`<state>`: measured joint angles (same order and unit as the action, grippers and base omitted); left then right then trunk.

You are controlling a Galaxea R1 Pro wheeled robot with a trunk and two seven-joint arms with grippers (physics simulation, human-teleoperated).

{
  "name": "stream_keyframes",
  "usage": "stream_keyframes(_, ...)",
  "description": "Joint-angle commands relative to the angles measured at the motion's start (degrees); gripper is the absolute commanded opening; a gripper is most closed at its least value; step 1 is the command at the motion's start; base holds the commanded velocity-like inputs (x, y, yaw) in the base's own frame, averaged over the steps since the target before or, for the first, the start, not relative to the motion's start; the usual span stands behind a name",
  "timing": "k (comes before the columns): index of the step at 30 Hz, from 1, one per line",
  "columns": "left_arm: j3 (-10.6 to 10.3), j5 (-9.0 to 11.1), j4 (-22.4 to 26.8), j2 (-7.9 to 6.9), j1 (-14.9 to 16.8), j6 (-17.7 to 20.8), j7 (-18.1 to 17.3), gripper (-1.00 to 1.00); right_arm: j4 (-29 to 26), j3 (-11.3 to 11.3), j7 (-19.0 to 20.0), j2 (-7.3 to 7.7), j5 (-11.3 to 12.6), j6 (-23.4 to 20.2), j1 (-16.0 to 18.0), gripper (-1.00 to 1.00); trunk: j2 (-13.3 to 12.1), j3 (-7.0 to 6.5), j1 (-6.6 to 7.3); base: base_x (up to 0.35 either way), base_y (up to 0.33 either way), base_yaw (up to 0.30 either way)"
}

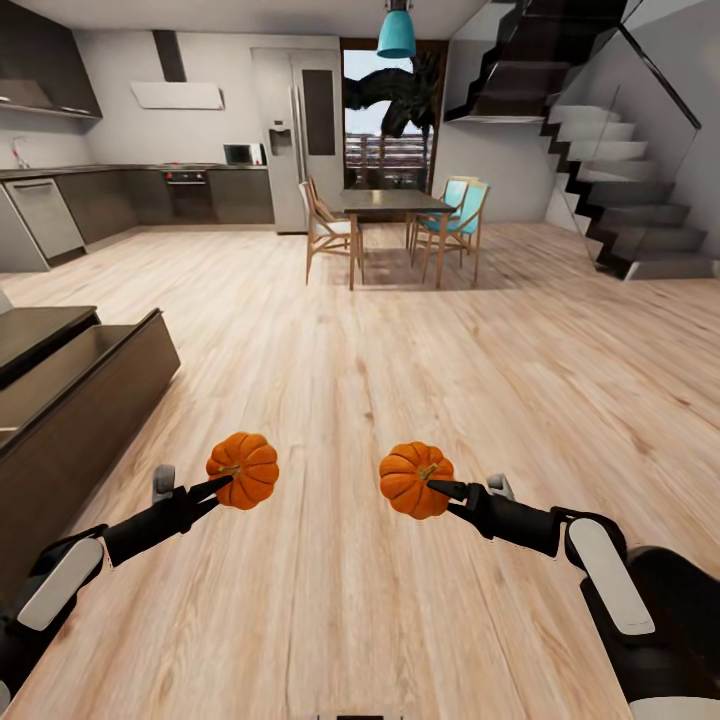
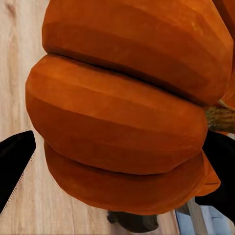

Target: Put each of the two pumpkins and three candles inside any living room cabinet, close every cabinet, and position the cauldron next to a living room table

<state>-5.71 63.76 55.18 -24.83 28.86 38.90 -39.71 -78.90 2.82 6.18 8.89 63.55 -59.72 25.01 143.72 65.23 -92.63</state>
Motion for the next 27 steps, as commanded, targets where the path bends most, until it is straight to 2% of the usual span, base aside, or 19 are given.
stream_keyframes(1, -0.09, 1.02, 0.01, -0.04, 0.05, 0.56, 0.05, -1.0, -0.03, 0.08, 0.59, -0.01, 0.47, -0.28, 0.04, -1.0, 0.02, 0.04, -0.02, 0.337, 0.0, 0.0)
stream_keyframes(13, -0.09, 1.02, 0.01, -0.04, 0.05, 0.56, -0.01, -1.0, -0.13, 0.08, 0.67, -0.02, 0.52, -0.28, 0.04, -1.0, 0.02, 0.04, -0.02, 0.337, 0.0, 0.004)
stream_keyframes(19, -0.09, 1.02, 0.02, -0.04, 0.05, 0.56, -0.07, -1.0, -0.12, 0.15, 0.74, 0.01, 0.54, -0.28, 0.04, -1.0, 0.02, 0.04, -0.02, 0.337, 0.0, 0.149)
stream_keyframes(27, -0.09, 1.02, 0.02, -0.04, 0.05, 0.56, -0.1, -1.0, -0.12, 0.15, 0.76, -0.01, 0.53, -0.28, 0.04, -1.0, 0.02, 0.04, -0.02, 0.337, 0.0, 0.03)
